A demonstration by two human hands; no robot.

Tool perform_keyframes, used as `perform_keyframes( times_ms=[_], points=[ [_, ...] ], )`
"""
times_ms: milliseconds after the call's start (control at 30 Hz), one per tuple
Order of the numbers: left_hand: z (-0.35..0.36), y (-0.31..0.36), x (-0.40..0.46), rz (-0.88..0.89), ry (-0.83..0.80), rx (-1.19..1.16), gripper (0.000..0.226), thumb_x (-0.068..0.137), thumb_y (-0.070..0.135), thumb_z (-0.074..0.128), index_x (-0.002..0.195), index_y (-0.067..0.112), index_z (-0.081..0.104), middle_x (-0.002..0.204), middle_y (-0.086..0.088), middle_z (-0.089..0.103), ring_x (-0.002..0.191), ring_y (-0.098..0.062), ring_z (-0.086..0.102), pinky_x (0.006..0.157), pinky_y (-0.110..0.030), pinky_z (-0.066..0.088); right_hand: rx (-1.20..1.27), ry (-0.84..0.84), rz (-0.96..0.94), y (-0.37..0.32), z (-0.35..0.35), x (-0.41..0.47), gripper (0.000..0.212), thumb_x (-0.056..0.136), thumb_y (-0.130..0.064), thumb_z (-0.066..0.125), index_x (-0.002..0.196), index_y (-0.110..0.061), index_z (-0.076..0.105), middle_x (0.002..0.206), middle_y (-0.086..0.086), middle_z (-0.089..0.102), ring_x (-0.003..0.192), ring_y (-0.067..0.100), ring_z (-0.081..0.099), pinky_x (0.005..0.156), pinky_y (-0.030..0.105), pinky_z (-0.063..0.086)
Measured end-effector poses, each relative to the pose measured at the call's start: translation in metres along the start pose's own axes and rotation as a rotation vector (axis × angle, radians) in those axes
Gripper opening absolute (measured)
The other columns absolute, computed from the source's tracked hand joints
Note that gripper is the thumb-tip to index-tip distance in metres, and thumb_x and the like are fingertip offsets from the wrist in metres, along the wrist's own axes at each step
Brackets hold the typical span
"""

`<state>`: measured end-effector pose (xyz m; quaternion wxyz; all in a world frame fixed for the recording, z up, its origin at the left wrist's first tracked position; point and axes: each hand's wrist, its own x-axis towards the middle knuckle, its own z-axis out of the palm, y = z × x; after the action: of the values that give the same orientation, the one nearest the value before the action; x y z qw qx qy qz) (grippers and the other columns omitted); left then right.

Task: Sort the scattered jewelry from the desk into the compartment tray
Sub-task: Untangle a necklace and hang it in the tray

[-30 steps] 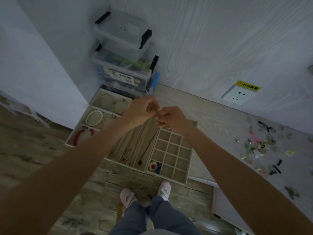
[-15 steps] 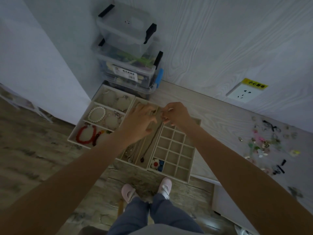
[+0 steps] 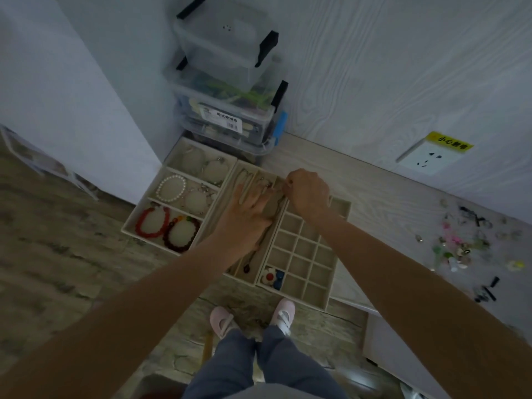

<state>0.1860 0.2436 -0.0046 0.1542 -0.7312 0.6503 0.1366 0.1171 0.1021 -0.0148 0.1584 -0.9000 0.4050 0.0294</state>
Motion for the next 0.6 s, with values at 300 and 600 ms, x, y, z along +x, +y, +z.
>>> perform_keyframes(
  times_ms=[300, 600],
  points=[
    [0.003, -0.003, -0.009, -0.024, 0.016, -0.003, 0.075, 0.079, 0.049, 0.064, 0.142, 0.018, 0.036, 0.157, -0.01, -0.008, 0.144, -0.03, -0.011, 0.11, -0.057, -0.012, -0.155, 0.005, -0.182, -0.002, -0.001, -0.002, 0.021, 0.094, -0.012, 0.045, 0.096, -0.005, 0.065, 0.102, 0.011, 0.058, 0.091, 0.026, 0.058, 0.062, 0.028, 0.038],
    [0.006, 0.006, -0.016, -0.038, -0.057, 0.074, 0.106, 0.07, 0.053, 0.072, 0.148, 0.013, 0.013, 0.156, -0.013, -0.013, 0.143, -0.033, -0.013, 0.11, -0.058, -0.012, -0.33, -0.251, -0.3, -0.002, -0.009, -0.011, 0.033, 0.095, -0.007, 0.039, 0.124, -0.012, 0.055, 0.111, 0.014, 0.05, 0.099, 0.031, 0.054, 0.067, 0.03, 0.037]
  ],
)
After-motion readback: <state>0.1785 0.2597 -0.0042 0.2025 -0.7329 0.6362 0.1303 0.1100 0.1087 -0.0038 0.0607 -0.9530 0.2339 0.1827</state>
